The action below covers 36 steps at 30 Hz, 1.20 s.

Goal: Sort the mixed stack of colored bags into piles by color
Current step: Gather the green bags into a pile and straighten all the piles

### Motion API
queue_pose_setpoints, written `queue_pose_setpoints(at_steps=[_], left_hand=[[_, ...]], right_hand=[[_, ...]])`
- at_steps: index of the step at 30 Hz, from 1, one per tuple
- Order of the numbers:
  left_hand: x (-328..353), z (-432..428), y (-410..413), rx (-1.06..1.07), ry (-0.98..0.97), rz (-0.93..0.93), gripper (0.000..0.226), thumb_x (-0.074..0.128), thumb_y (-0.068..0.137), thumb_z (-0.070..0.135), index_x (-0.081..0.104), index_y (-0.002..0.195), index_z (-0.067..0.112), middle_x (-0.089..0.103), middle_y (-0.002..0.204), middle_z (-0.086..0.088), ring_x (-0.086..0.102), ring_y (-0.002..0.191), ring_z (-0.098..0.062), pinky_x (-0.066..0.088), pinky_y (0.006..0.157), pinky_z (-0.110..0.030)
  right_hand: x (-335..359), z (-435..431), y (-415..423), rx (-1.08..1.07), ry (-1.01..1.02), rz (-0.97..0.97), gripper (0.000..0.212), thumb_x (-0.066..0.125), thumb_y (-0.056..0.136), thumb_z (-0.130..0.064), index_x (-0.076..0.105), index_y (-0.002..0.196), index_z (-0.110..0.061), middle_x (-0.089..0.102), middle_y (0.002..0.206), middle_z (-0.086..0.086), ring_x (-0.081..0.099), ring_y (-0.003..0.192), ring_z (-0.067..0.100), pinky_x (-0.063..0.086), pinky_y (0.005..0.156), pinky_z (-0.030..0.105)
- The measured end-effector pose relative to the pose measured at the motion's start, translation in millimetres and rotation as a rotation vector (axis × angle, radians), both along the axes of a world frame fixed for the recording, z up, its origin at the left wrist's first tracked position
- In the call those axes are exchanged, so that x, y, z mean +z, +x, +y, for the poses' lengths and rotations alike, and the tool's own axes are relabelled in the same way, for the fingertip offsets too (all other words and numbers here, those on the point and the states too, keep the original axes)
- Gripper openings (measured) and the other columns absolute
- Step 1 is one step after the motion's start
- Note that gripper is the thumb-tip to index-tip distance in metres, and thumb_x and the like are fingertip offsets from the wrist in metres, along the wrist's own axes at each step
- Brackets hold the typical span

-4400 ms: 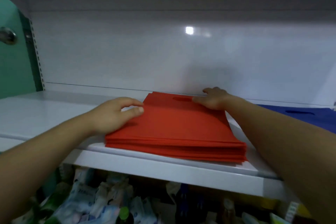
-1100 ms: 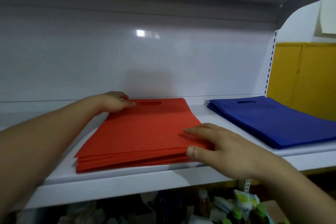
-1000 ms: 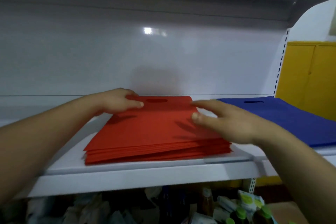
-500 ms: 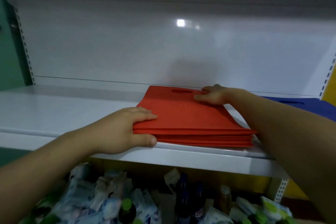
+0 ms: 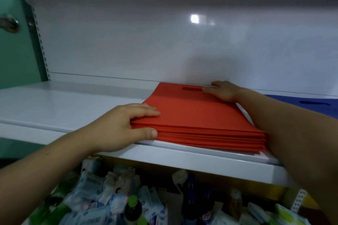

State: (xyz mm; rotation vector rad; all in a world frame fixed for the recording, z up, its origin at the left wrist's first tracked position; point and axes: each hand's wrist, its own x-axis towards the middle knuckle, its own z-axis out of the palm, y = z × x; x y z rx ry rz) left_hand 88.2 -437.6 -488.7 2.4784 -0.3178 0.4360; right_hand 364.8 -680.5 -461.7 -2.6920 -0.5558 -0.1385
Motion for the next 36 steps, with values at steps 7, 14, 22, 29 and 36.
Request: queue_pose_setpoints(at_steps=[7, 14, 22, 29, 36], left_hand=[[0.0, -0.7, 1.3, 0.031, -0.034, 0.016, 0.048, 0.074, 0.064, 0.061, 0.053, 0.106, 0.053, 0.047, 0.117, 0.036, 0.041, 0.104, 0.029, 0.032, 0.086, 0.005], [-2.3, 5.0, 4.1, -0.022, -0.036, 0.015, 0.067, 0.053, 0.044, 0.091, 0.056, 0.106, 0.065, 0.047, 0.121, 0.044, 0.033, 0.121, 0.025, 0.026, 0.095, 0.004], [-0.9, 3.5, 8.5, 0.006, -0.057, 0.023, 0.082, 0.051, 0.037, 0.095, 0.054, 0.109, 0.057, 0.038, 0.127, 0.042, 0.027, 0.120, 0.028, 0.025, 0.091, 0.005], [-2.0, -0.8, 5.5, 0.019, -0.067, -0.016, 0.081, 0.054, 0.034, 0.095, 0.056, 0.105, 0.054, 0.044, 0.122, 0.039, 0.033, 0.114, 0.029, 0.028, 0.086, 0.007], [-3.1, -2.6, 3.1, 0.001, -0.068, -0.057, 0.078, 0.054, 0.040, 0.093, 0.056, 0.106, 0.051, 0.048, 0.120, 0.034, 0.044, 0.109, 0.024, 0.033, 0.086, 0.004]], right_hand=[[10.0, 11.8, 5.2, 0.003, -0.147, 0.038, 0.096, 0.046, 0.070, -0.085, 0.044, 0.141, -0.021, 0.044, 0.145, 0.009, 0.044, 0.130, 0.027, 0.036, 0.108, 0.039], [13.1, 12.7, 10.8, 0.057, -0.146, 0.037, 0.087, 0.042, 0.076, -0.082, 0.048, 0.137, -0.020, 0.047, 0.144, 0.005, 0.046, 0.128, 0.024, 0.035, 0.107, 0.037], [3.1, 7.2, 17.9, 0.011, -0.117, 0.006, 0.085, 0.046, 0.075, -0.081, 0.052, 0.131, -0.017, 0.052, 0.134, 0.012, 0.053, 0.117, 0.029, 0.041, 0.089, 0.031], [4.8, 7.9, 12.8, 0.009, -0.130, -0.085, 0.083, 0.048, 0.074, -0.081, 0.055, 0.121, -0.013, 0.058, 0.124, 0.010, 0.056, 0.109, 0.028, 0.041, 0.081, 0.031], [4.9, 3.4, 10.9, 0.028, -0.100, 0.000, 0.081, 0.039, 0.080, -0.079, 0.062, 0.118, -0.011, 0.060, 0.125, 0.012, 0.057, 0.108, 0.027, 0.039, 0.083, 0.028]])
